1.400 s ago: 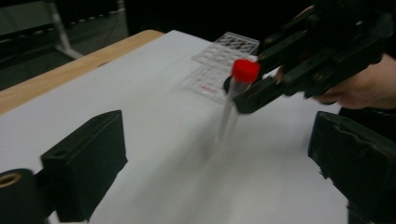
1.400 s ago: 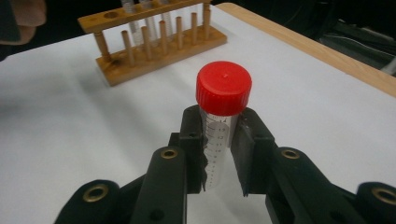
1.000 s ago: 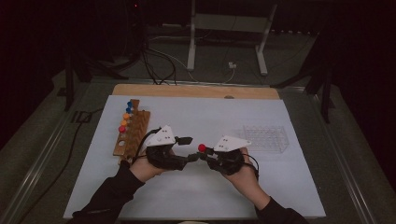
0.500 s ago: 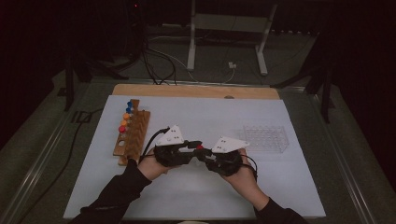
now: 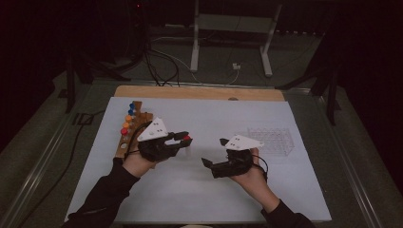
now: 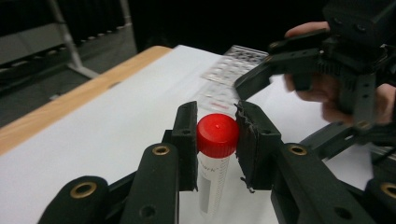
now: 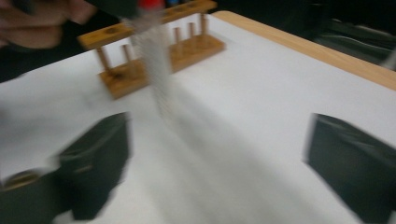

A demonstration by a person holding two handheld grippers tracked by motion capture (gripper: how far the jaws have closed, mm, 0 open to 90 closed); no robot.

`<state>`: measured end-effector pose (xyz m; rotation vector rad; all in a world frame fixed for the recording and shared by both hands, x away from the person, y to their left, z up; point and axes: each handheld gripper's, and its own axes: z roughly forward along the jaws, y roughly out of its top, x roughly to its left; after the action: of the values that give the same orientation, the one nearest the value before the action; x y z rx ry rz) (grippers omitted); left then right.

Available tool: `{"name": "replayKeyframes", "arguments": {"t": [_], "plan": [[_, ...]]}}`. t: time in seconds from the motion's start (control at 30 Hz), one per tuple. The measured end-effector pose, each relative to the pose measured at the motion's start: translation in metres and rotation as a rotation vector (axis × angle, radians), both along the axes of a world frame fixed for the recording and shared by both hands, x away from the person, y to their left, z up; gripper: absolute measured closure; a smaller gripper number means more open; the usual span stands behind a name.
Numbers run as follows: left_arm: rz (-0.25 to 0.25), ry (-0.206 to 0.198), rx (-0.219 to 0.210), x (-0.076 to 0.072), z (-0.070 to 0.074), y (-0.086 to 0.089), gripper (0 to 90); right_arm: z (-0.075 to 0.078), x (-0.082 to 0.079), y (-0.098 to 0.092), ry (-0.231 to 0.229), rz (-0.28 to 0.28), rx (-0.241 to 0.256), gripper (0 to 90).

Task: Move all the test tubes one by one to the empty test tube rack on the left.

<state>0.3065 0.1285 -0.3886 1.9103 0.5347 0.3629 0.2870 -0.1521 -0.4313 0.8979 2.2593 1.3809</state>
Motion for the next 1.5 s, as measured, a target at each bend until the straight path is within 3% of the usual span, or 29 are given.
{"name": "replayKeyframes", "arguments": {"t": [0.27,0.6,0.77,1.03,1.2,1.27,1.33,1.5], "plan": [[0.125,-0.031,-0.004,-0.004,0.013,0.047,71.5,0.002,0.000,-0.007,-0.012,0.009,0.033,0.0],[0.291,-0.076,-0.035,-0.011,0.029,0.111,71.5,0.003,-0.001,-0.008,-0.015,0.034,0.035,0.0],[0.344,-0.087,-0.021,-0.016,0.030,0.128,71.5,0.003,-0.002,-0.008,-0.019,0.033,0.033,0.0],[0.402,-0.068,0.008,-0.018,0.019,0.146,71.5,0.004,-0.002,-0.010,-0.022,0.030,0.038,0.0],[0.431,-0.030,0.010,-0.017,0.004,0.157,71.5,0.005,-0.002,-0.010,-0.021,0.034,0.040,0.0],[0.436,-0.018,0.011,-0.016,-0.002,0.160,71.5,0.004,-0.002,-0.010,-0.020,0.034,0.040,0.0],[0.427,0.002,-0.018,-0.015,-0.008,0.163,71.5,0.004,-0.002,-0.010,-0.020,0.036,0.037,0.0],[0.423,0.031,0.011,-0.014,-0.023,0.163,71.5,0.004,-0.002,-0.009,-0.016,0.040,0.038,0.0]]}}
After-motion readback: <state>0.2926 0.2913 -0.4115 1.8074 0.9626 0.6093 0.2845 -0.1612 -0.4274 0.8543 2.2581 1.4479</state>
